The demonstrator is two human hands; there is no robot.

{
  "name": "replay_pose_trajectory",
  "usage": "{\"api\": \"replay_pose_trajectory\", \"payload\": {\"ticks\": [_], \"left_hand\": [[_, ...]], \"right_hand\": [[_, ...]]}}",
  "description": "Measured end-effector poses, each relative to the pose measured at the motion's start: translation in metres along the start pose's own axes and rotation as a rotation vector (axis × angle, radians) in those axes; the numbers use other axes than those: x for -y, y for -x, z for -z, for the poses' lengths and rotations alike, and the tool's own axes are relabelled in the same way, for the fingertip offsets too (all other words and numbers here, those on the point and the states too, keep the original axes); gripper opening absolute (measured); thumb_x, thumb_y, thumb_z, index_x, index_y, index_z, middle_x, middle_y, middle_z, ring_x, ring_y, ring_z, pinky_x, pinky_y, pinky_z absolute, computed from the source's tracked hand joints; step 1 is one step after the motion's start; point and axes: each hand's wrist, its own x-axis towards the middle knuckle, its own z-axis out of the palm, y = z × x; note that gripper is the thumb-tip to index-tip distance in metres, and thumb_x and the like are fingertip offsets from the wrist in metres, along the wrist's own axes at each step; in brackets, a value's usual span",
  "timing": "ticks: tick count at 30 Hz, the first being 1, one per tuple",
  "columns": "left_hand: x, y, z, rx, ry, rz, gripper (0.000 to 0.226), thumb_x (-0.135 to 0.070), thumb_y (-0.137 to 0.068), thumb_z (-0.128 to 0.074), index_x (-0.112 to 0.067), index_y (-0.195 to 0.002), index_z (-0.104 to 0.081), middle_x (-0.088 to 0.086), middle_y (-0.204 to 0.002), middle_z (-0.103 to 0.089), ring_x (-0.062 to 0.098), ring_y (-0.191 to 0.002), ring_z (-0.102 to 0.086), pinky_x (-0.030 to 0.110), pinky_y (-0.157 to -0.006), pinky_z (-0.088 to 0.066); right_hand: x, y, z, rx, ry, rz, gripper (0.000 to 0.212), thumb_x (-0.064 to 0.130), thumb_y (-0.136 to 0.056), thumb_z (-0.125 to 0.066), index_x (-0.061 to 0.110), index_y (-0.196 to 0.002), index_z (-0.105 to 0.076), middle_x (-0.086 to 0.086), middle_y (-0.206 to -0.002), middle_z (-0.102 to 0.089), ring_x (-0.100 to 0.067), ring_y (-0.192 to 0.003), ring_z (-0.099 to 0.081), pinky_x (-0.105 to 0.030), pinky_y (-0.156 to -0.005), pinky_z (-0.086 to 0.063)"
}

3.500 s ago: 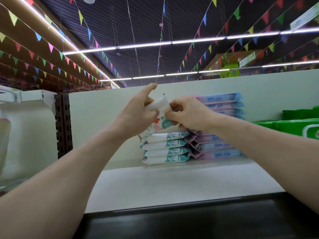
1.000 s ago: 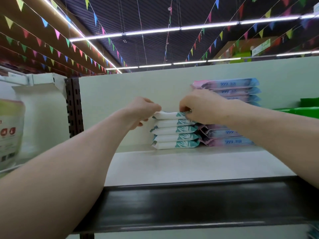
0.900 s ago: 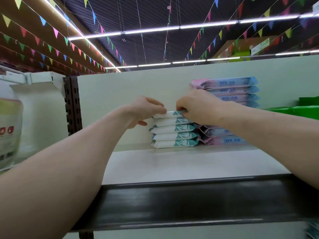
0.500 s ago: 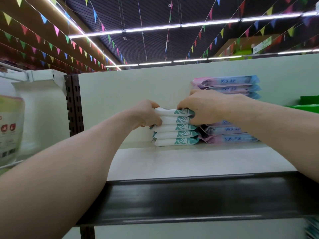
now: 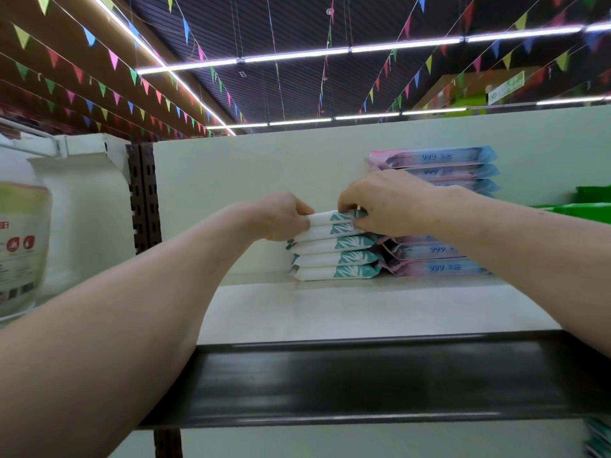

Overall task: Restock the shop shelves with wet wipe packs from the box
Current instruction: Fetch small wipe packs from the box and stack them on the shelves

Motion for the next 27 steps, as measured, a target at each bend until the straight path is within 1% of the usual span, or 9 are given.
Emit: {"api": "replay_pose_trajectory", "payload": {"ticks": [4,6,10,13,15,17,19,22,27], "left_hand": [[-0.002,-0.001,0.001,0.049,-0.041,0.006,0.040,-0.022,-0.101,-0.040,-0.031,-0.137,-0.052,-0.003,-0.131,-0.057,0.017,-0.110,-0.048,0.032,-0.101,-0.034],[0.000,0.000,-0.003,0.051,-0.015,0.016,0.047,-0.026,-0.100,-0.045,-0.029,-0.146,-0.039,0.000,-0.139,-0.050,0.020,-0.117,-0.047,0.035,-0.105,-0.036],[0.005,0.002,-0.006,0.118,0.370,0.142,0.076,-0.039,-0.096,-0.056,-0.033,-0.154,-0.008,0.007,-0.153,-0.032,0.030,-0.130,-0.043,0.046,-0.100,-0.046],[0.001,0.002,-0.009,0.202,0.551,0.196,0.060,-0.050,-0.099,-0.043,-0.027,-0.150,-0.021,0.009,-0.154,-0.031,0.036,-0.132,-0.041,0.054,-0.104,-0.041],[-0.002,-0.002,-0.009,0.092,0.679,0.287,0.062,-0.055,-0.098,-0.037,-0.024,-0.150,-0.025,0.012,-0.152,-0.032,0.040,-0.131,-0.042,0.059,-0.105,-0.038],[-0.001,-0.008,-0.006,0.021,0.851,0.407,0.066,-0.058,-0.097,-0.037,-0.022,-0.150,-0.023,0.019,-0.150,-0.032,0.045,-0.127,-0.043,0.063,-0.098,-0.041],[-0.001,-0.012,-0.005,0.076,0.980,0.489,0.062,-0.056,-0.097,-0.036,-0.015,-0.144,-0.031,0.022,-0.138,-0.042,0.045,-0.114,-0.051,0.063,-0.089,-0.044],[-0.008,-0.016,-0.012,0.156,0.955,0.506,0.048,-0.045,-0.100,-0.035,-0.005,-0.123,-0.049,0.019,-0.118,-0.056,0.037,-0.108,-0.058,0.062,-0.093,-0.042],[-0.014,-0.018,-0.013,0.192,0.862,0.462,0.029,-0.024,-0.101,-0.034,-0.004,-0.107,-0.055,0.019,-0.110,-0.061,0.036,-0.106,-0.061,0.060,-0.089,-0.046]], "right_hand": [[0.005,-0.004,-0.003,0.028,0.055,-0.004,0.025,0.013,-0.093,-0.052,0.019,-0.115,-0.061,-0.003,-0.113,-0.064,-0.024,-0.104,-0.056,-0.038,-0.090,-0.048],[0.005,-0.003,-0.001,0.019,0.050,0.014,0.026,0.021,-0.093,-0.053,0.020,-0.118,-0.060,-0.001,-0.115,-0.062,-0.022,-0.105,-0.056,-0.036,-0.087,-0.048],[0.009,-0.001,-0.003,0.052,0.042,0.075,0.039,0.035,-0.089,-0.058,0.024,-0.127,-0.056,0.002,-0.119,-0.058,-0.019,-0.107,-0.054,-0.036,-0.092,-0.046],[0.011,-0.003,-0.001,0.094,0.000,0.070,0.035,0.030,-0.091,-0.056,0.023,-0.125,-0.057,0.001,-0.113,-0.060,-0.019,-0.100,-0.058,-0.038,-0.089,-0.051],[0.007,-0.001,0.009,0.064,-0.109,0.042,0.037,0.027,-0.094,-0.053,0.024,-0.131,-0.055,0.003,-0.122,-0.059,-0.018,-0.109,-0.057,-0.038,-0.096,-0.048],[0.005,0.005,0.020,0.064,-0.288,0.028,0.034,0.020,-0.095,-0.048,0.025,-0.127,-0.059,0.007,-0.117,-0.062,-0.016,-0.109,-0.059,-0.036,-0.098,-0.048],[0.007,0.012,0.023,0.284,-0.538,-0.029,0.032,0.015,-0.097,-0.043,0.026,-0.120,-0.061,0.007,-0.103,-0.069,-0.016,-0.097,-0.065,-0.033,-0.090,-0.054],[0.020,0.016,0.000,0.616,-0.657,-0.091,0.033,0.014,-0.099,-0.037,0.019,-0.125,-0.057,-0.004,-0.100,-0.069,-0.017,-0.086,-0.065,-0.027,-0.077,-0.055],[0.022,-0.001,-0.027,0.600,-0.571,-0.103,0.036,0.005,-0.099,-0.033,0.012,-0.127,-0.054,-0.006,-0.091,-0.062,-0.008,-0.063,-0.056,-0.026,-0.069,-0.053]]}}
